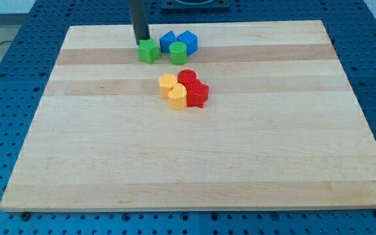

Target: Move the green star left side of the green circle

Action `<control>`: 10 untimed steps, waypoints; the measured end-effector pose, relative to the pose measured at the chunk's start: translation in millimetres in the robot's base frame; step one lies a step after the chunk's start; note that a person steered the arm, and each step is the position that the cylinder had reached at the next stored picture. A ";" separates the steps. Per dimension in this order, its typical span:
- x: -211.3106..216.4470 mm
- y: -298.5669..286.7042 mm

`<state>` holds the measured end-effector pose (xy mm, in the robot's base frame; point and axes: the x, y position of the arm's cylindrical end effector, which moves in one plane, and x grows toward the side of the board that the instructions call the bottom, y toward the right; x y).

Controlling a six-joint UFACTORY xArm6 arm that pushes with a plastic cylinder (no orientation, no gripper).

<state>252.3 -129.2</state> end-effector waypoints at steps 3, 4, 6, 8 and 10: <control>50.2 -22.7; 50.2 -1.1; 50.2 10.4; 54.8 7.7; 67.9 -100.1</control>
